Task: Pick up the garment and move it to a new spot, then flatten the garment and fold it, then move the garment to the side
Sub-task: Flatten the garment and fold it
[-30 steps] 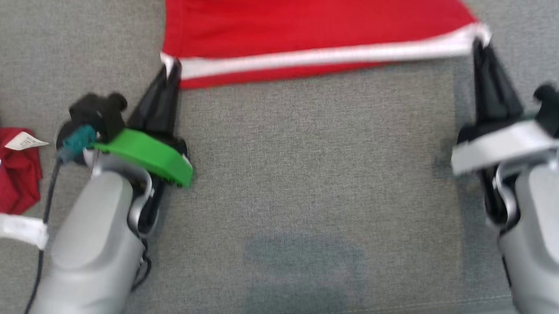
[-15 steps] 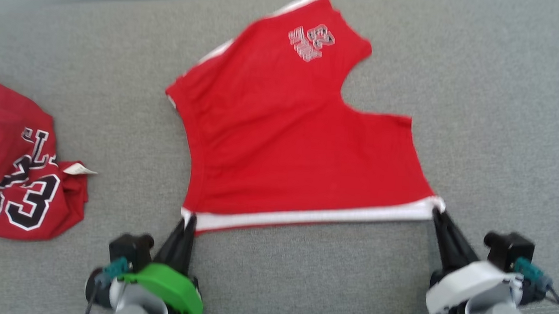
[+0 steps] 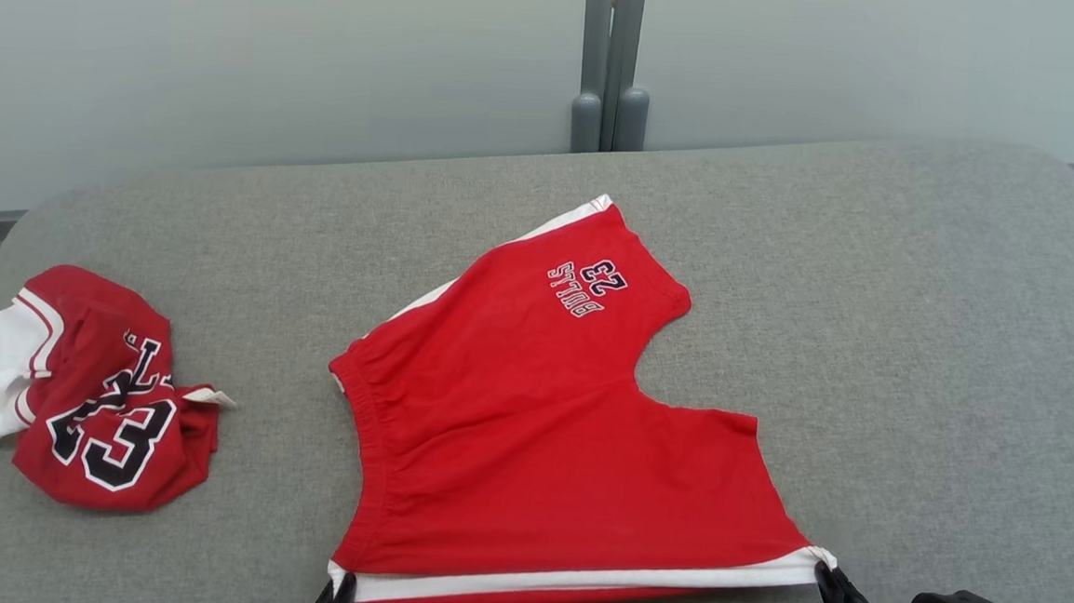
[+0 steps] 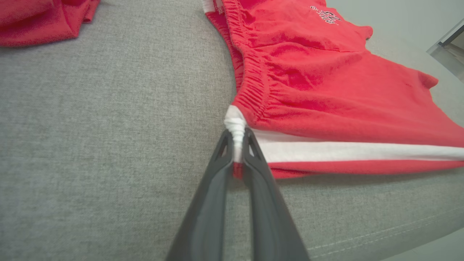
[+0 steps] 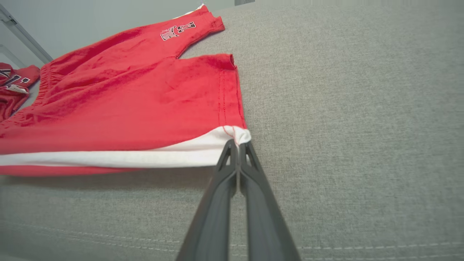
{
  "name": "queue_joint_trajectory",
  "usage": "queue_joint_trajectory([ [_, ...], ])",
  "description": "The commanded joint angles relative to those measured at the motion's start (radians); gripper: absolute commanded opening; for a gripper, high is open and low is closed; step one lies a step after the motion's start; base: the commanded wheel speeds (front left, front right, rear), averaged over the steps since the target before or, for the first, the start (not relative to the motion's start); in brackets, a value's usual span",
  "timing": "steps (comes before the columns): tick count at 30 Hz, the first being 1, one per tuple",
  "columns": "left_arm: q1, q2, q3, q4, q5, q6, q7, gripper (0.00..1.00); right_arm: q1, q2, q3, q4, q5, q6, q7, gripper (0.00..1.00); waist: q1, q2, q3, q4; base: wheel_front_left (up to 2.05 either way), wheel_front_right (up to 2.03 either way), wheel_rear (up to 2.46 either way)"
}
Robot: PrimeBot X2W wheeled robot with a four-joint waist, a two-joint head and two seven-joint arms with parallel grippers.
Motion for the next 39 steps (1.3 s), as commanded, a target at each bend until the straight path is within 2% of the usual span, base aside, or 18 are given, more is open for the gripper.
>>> queue_joint_trajectory([
  [1,0.015,0.011,0.017,-0.011,0.008,0.004,-0.001,0.0,0.013,-0.022,-0.013,-0.008,0.01,-0.005,-0.003,0.0,0.0002,-0.0001,-0.028,0.004,0.0,0.0,0.0],
  [6,-0.012,0.013,-0.025,-0.069,0.014,0.004,-0.001,0.0,-0.039,-0.021,-0.028,-0.053,0.003,-0.004,-0.003,0.0,0.0002,-0.0001,-0.006,0.024,0.0,0.0,0.0],
  [12,-0.108,0.014,-0.12,-0.104,-0.073,0.004,-0.001,0.0,-0.205,-0.024,-0.01,-0.02,-0.023,-0.003,-0.003,0.0,0.0002,-0.0001,0.04,0.059,0.0,0.0,0.0],
  [17,-0.225,0.015,-0.144,-0.082,-0.104,0.004,-0.001,0.0,-0.384,-0.026,0.019,0.075,-0.059,-0.003,-0.003,0.0,0.0002,-0.0001,0.091,0.104,0.0,0.0,0.0],
  [25,-0.436,-0.006,-0.086,0.026,-0.06,0.003,-0.001,0.0,-0.716,-0.048,0.027,0.28,-0.133,-0.003,-0.003,0.0,0.0002,-0.0001,0.24,0.179,0.0,0.0,0.0],
  [28,-0.477,-0.009,-0.076,0.045,-0.066,0.004,-0.001,0.0,-0.788,-0.057,0.024,0.324,-0.149,-0.004,-0.003,0.0,0.0002,-0.0001,0.279,0.193,0.0,0.0,0.0],
  [34,-0.585,-0.011,-0.119,0.037,-0.173,0.006,-0.001,0.0,-0.961,-0.047,0.047,0.44,-0.191,-0.004,-0.003,0.0,0.0002,-0.0001,0.385,0.218,0.0,0.0,0.0],
  [39,-0.655,-0.011,-0.176,0.018,-0.247,0.035,-0.001,0.0,-1.063,-0.039,0.078,0.519,-0.209,-0.003,-0.003,0.0,0.0002,-0.0001,0.439,0.23,0.0,0.0,0.0],
])
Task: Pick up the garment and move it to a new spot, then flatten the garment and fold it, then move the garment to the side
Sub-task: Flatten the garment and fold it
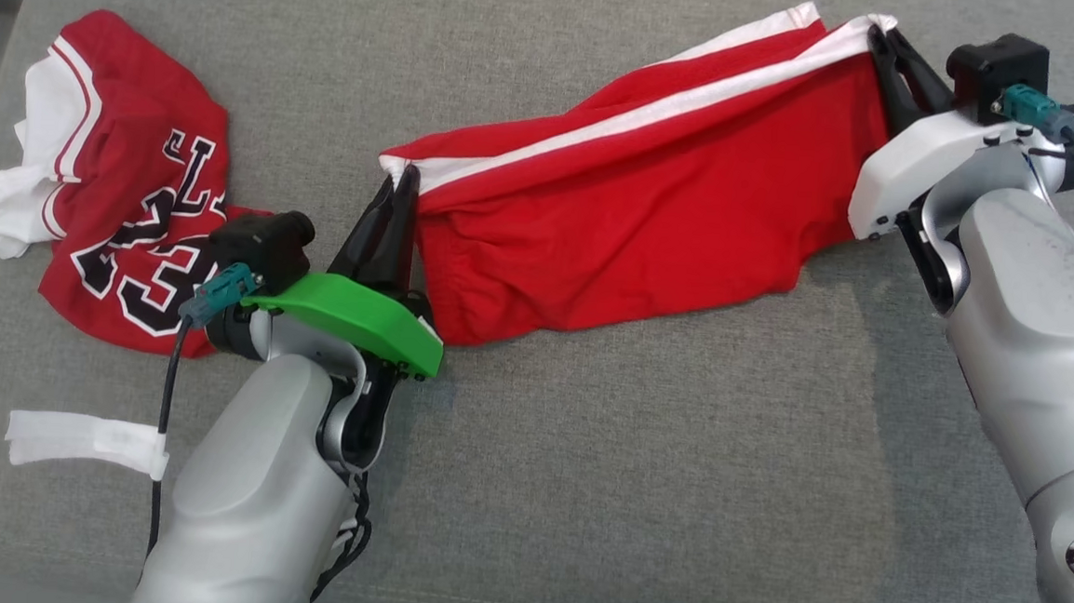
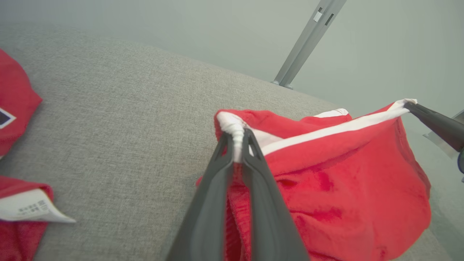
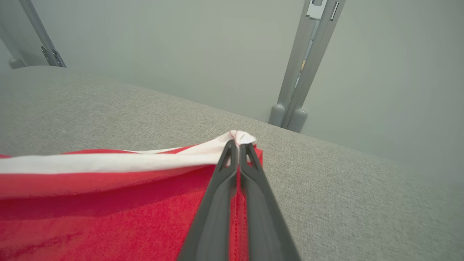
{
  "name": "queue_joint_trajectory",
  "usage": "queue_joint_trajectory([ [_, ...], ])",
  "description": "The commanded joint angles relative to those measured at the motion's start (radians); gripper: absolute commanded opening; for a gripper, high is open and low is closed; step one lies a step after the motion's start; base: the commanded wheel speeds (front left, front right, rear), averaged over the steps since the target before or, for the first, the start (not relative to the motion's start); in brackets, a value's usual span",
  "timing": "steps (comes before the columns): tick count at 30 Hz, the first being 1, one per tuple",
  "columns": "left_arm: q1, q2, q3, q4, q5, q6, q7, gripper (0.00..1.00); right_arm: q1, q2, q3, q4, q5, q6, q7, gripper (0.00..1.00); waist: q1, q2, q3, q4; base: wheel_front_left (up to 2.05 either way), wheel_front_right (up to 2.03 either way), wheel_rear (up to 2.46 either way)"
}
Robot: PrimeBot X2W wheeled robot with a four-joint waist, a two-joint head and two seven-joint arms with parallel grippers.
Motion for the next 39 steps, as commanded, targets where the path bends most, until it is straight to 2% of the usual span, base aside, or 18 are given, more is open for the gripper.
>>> queue_joint_trajectory([
  [1,-0.027,0.004,-0.005,-0.007,-0.009,0.009,0.0,0.0,-0.023,-0.003,0.0,0.008,-0.006,-0.002,-0.003,0.0,-0.0001,0.0,0.068,0.036,0.0,0.0,0.0],
  [5,-0.055,0.004,-0.016,-0.029,-0.05,0.044,-0.001,0.0,-0.082,0.0,-0.003,0.044,-0.019,-0.002,-0.003,0.0,-0.0001,0.0,0.097,0.045,0.0,0.0,0.0],
  [10,-0.076,0.004,-0.042,-0.045,-0.075,0.06,-0.001,0.02,-0.129,0.004,0.004,0.092,-0.049,-0.002,-0.003,0.0,-0.0001,0.0,0.122,0.057,0.0,0.0,0.0],
  [11,-0.08,0.004,-0.048,-0.048,-0.08,0.061,-0.001,0.27,-0.14,0.003,-0.002,0.101,-0.053,-0.002,-0.003,0.19,-0.0001,0.0,0.127,0.059,0.0,0.0,0.0],
  [12,-0.084,0.004,-0.052,-0.054,-0.088,0.062,-0.001,0.8,-0.151,0.001,-0.015,0.112,-0.053,-0.002,-0.003,0.54,-0.0001,0.0,0.132,0.061,0.0,0.0,0.0],
  [13,-0.089,0.004,-0.052,-0.061,-0.092,0.063,-0.001,1.0,-0.159,0.002,-0.027,0.12,-0.055,-0.002,-0.003,1.0,-0.0001,0.0,0.137,0.062,0.0,0.0,0.0],
  [20,-0.058,0.004,-0.013,-0.125,-0.009,0.094,-0.001,1.0,-0.135,0.019,-0.089,0.071,-0.072,-0.002,-0.003,1.0,-0.0001,0.0,0.144,0.053,0.0,0.0,0.0],
  [24,-0.018,0.004,0.012,-0.156,0.05,0.096,0.0,1.0,-0.043,0.032,-0.102,-0.001,-0.043,-0.002,-0.003,1.0,-0.0001,0.0,0.121,0.042,0.0,0.0,0.0],
  [29,0.04,0.004,0.035,-0.188,0.105,0.088,-0.001,1.0,0.071,0.006,-0.111,-0.058,0.001,-0.002,-0.003,1.0,-0.0001,0.0,0.101,0.03,0.0,0.0,0.0],
  [34,0.058,0.004,0.042,-0.2,0.131,0.079,-0.001,1.0,0.105,0.0,-0.129,-0.061,0.012,-0.002,-0.003,1.0,-0.0001,0.0,0.101,0.027,0.0,0.0,0.0],
  [39,0.059,0.004,0.034,-0.216,0.139,0.073,-0.001,1.0,0.1,0.033,-0.132,0.009,0.025,-0.001,-0.001,1.0,-0.0001,0.0,0.108,0.035,0.0,0.0,0.0],
])
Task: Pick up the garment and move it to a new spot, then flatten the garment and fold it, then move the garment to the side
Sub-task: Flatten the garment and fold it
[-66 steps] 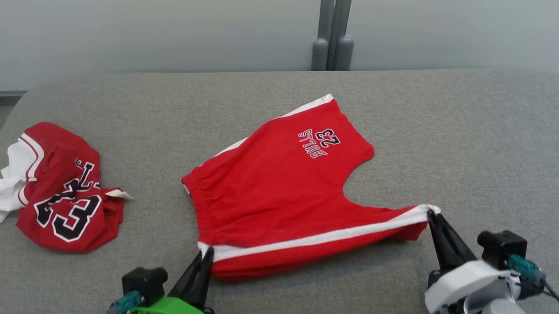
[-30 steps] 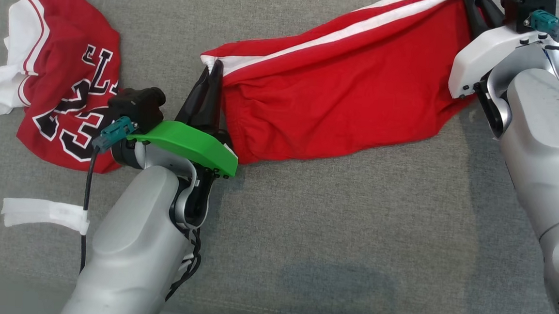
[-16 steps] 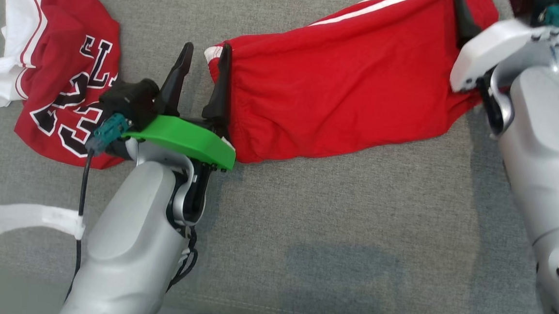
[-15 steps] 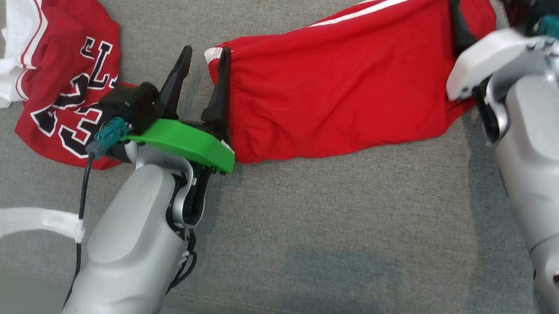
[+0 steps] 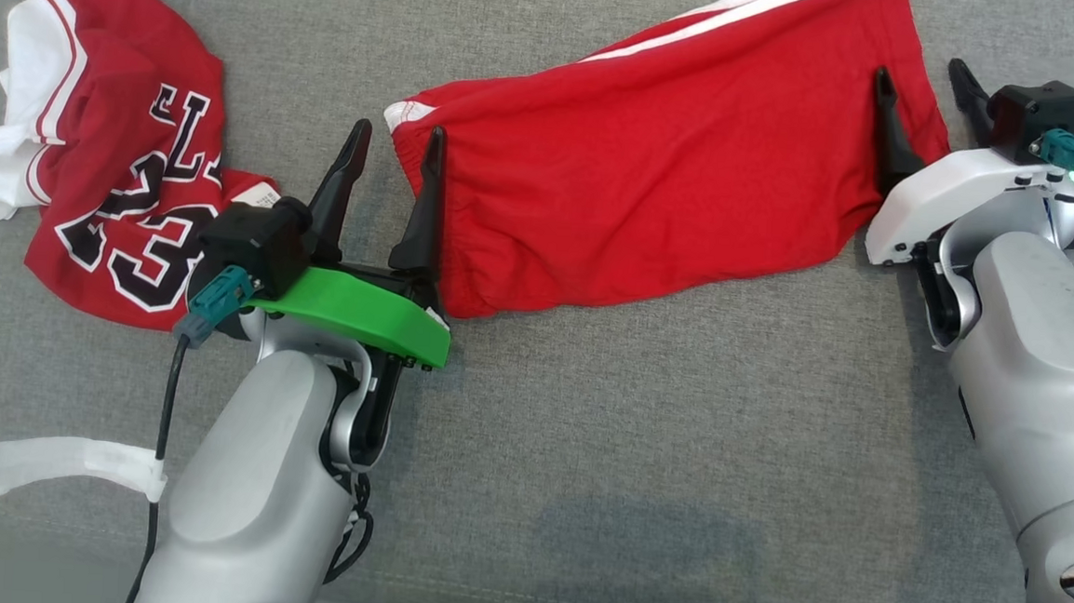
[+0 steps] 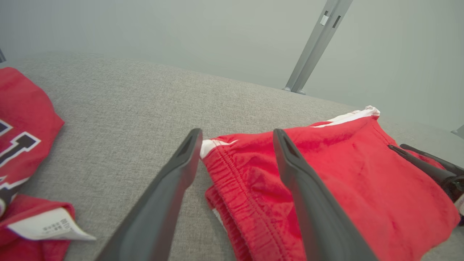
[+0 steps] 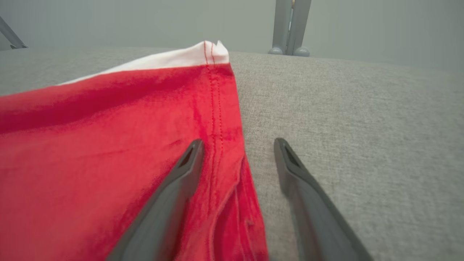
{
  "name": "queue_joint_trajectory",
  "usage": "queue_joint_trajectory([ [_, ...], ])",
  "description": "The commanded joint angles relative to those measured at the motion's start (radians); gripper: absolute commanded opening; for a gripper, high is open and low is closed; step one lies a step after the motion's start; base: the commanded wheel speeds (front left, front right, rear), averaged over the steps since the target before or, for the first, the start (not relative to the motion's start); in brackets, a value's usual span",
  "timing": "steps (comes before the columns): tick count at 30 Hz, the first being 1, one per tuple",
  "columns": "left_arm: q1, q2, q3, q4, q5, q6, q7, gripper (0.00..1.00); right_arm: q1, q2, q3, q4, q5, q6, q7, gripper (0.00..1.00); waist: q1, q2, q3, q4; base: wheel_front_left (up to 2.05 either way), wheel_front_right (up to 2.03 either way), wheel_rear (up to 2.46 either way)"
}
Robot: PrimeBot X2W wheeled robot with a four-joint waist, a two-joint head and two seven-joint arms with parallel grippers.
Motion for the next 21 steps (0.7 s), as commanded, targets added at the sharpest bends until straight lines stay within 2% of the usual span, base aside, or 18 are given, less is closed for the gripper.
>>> queue_joint_trajectory([
  [1,0.007,0.003,0.0,-0.003,0.008,-0.003,0.0,1.0,0.015,0.017,0.006,0.041,0.006,0.0,0.002,1.0,0.0,0.0,0.001,0.003,0.0,0.0,0.0],
  [2,0.009,0.003,-0.001,-0.003,0.01,-0.003,0.0,1.0,0.016,0.027,0.011,0.066,0.01,0.0,0.004,1.0,0.0,0.0,0.0,0.004,0.0,0.0,0.0],
  [3,0.011,0.003,-0.002,-0.003,0.013,-0.004,0.0,1.0,0.014,0.039,0.018,0.09,0.018,0.0,0.009,0.85,0.0,0.0,-0.002,0.004,0.0,0.0,0.0],
  [5,0.015,0.003,-0.001,-0.002,0.017,-0.005,0.0,1.0,0.016,0.05,0.036,0.127,0.026,0.001,0.012,0.0,0.0,0.0,-0.009,0.004,0.0,0.0,0.0],
  [13,0.045,0.003,0.001,0.014,0.045,-0.015,0.0,1.0,0.03,0.04,0.032,0.188,0.106,-0.001,0.006,0.0,0.0,0.0,-0.065,-0.01,0.0,0.0,0.0],
  [21,0.109,0.004,0.01,0.041,0.087,-0.027,0.0,1.0,0.15,0.032,-0.046,0.077,0.186,-0.001,0.003,0.0,0.0,0.0,-0.176,-0.049,0.0,0.0,0.0],
])
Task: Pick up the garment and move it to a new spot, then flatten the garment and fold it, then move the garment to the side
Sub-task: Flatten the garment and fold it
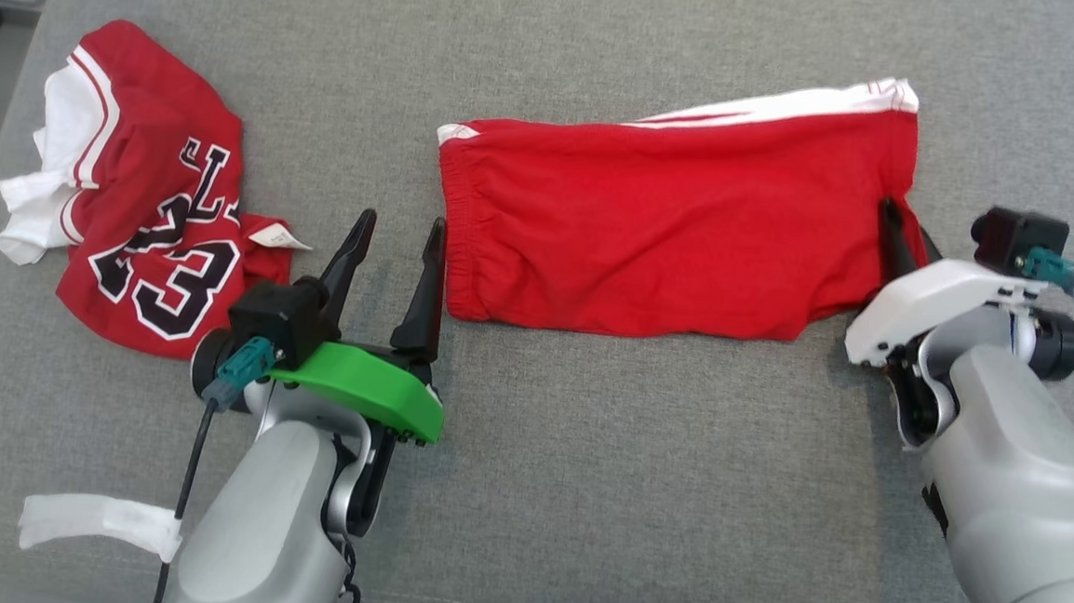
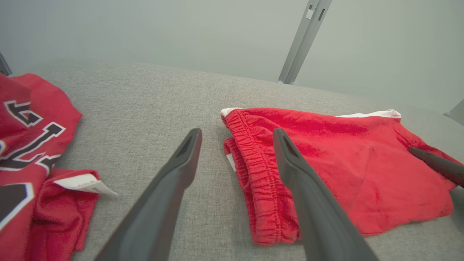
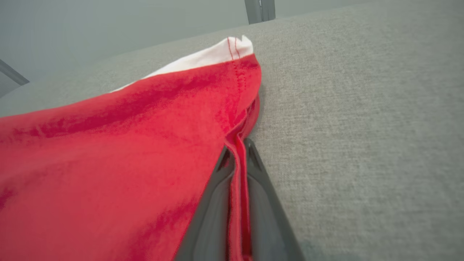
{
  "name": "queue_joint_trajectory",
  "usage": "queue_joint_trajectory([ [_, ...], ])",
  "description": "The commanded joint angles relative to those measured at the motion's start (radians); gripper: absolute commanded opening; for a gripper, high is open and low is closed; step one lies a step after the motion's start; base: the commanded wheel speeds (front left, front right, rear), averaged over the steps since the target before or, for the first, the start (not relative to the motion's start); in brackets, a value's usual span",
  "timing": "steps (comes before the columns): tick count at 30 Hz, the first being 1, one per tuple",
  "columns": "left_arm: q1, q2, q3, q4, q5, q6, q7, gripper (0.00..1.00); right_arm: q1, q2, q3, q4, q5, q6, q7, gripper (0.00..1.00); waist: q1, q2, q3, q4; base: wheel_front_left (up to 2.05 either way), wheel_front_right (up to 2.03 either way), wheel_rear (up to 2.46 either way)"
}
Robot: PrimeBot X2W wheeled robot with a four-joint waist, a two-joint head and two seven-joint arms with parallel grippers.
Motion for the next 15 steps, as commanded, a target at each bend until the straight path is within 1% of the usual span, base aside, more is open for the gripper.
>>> queue_joint_trajectory([
  [1,0.028,0.004,0.008,0.009,0.007,-0.005,0.0,1.0,0.06,0.0,-0.016,-0.013,0.023,-0.002,0.003,0.0,0.0,0.0,-0.07,-0.036,0.0,0.0,0.0],
  [4,0.063,0.004,0.025,0.017,0.021,-0.009,-0.001,1.0,0.129,0.007,-0.036,-0.054,0.044,-0.002,0.002,0.0,0.0,0.0,-0.112,-0.062,0.0,0.0,0.0],
  [8,0.104,0.004,0.035,0.028,0.045,-0.022,-0.001,1.0,0.206,-0.014,-0.059,-0.084,0.05,-0.002,0.002,0.0,0.0,0.0,-0.155,-0.083,0.0,0.0,0.0],
  [13,0.137,0.004,0.044,0.03,0.054,-0.03,0.0,1.0,0.252,-0.039,-0.109,-0.121,0.034,-0.002,0.001,0.0,0.0,0.0,-0.178,-0.091,0.0,0.0,0.0],
  [15,0.148,0.004,0.045,0.032,0.058,-0.033,-0.001,1.0,0.256,-0.032,-0.109,-0.158,0.018,-0.002,0.001,0.0,0.0,0.0,-0.183,-0.092,0.0,0.0,0.0],
])
